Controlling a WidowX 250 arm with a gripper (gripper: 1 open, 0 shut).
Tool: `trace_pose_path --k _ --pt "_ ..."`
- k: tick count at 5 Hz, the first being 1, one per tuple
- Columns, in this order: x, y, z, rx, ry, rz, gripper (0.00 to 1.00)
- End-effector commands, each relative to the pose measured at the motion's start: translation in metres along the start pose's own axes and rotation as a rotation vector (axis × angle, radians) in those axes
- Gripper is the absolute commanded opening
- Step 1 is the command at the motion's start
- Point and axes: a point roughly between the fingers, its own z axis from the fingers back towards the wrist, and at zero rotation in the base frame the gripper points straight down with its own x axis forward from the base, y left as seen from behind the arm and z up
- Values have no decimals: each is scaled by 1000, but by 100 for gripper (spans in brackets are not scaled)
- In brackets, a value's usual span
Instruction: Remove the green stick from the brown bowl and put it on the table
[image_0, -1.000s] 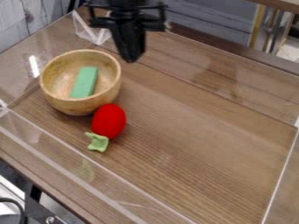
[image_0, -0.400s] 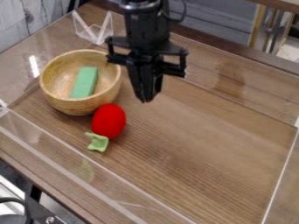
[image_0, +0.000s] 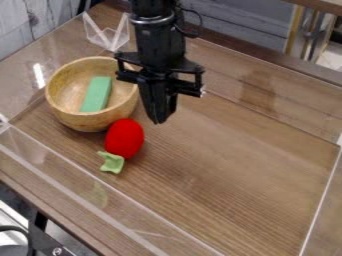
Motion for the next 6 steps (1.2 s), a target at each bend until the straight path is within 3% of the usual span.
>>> trace_pose_path --k 1,2,3,5,6 --pt "17 6 13 9 -46 -34 0" --pt "16 19 14 6 -50 13 100" --pt "13 32 16 8 -58 59 100" --pt "24 44 8 18 -69 92 100" --pt "32 74 12 21 -89 140 100"
